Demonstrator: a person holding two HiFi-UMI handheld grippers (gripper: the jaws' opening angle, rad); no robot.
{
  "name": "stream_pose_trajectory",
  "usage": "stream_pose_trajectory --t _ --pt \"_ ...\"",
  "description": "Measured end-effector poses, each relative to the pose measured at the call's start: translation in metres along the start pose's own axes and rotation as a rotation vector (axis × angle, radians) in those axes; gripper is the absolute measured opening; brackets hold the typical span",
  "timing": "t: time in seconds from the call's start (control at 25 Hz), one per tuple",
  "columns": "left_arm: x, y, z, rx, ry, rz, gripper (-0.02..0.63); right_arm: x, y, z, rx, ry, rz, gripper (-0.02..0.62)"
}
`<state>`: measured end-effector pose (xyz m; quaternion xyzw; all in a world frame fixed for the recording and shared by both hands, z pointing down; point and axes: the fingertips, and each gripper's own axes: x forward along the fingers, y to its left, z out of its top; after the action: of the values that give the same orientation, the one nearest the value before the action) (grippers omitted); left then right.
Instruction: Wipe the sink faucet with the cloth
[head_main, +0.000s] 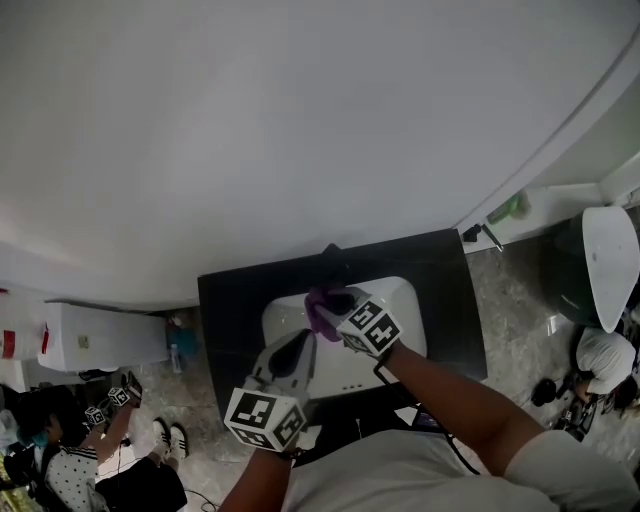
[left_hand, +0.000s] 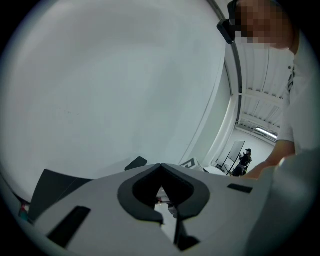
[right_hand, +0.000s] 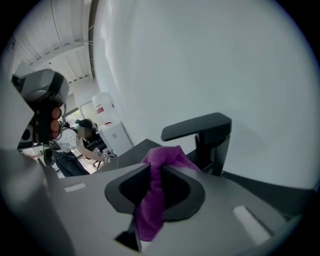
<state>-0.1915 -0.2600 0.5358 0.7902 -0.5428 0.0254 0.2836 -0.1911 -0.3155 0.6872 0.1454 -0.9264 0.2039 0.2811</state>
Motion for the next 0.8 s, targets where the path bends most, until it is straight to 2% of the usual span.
stream_pose_trajectory --t 0.12,0.2,0.28,0.4,0.48,0.6,0.72,0.8 --pt "-0.001 0.001 -0.003 -0.007 0.001 0.001 0.006 -0.008 0.029 -0.024 0.011 0.033 0.061 0.061" --pt "-0.002 -0.001 -0.002 -0.004 -0.004 -0.006 0.006 -0.020 0.039 -0.022 0.000 0.017 0.083 0.062" --pt "-0.004 -0.001 0.003 -0.006 -0.015 -0.011 0.006 -0.038 0.033 0.015 -0.032 -0.072 0.062 0.062" --pt "-0.007 0.000 0.009 -0.013 -0.027 -0.007 0.006 -0.057 -0.005 0.090 -0.067 -0.223 -0.034 0.063" --pt "-0.007 -0.002 0.008 -0.008 -0.027 -0.007 0.006 -0.048 -0.038 0.111 -0.072 -0.210 -0.098 0.063" --pt "-0.010 -0.006 0.007 -0.002 -0.023 -0.007 0.006 -0.026 -0.053 0.098 -0.027 -0.130 -0.086 0.063" --pt "-0.011 -0.005 0.002 -0.017 -0.019 -0.007 0.006 -0.026 -0.020 0.072 -0.042 -0.125 -0.037 0.061" --pt "-0.008 -0.002 -0.001 -0.027 -0.012 -0.008 0.006 -0.023 0.006 0.035 -0.053 -0.057 0.007 0.061"
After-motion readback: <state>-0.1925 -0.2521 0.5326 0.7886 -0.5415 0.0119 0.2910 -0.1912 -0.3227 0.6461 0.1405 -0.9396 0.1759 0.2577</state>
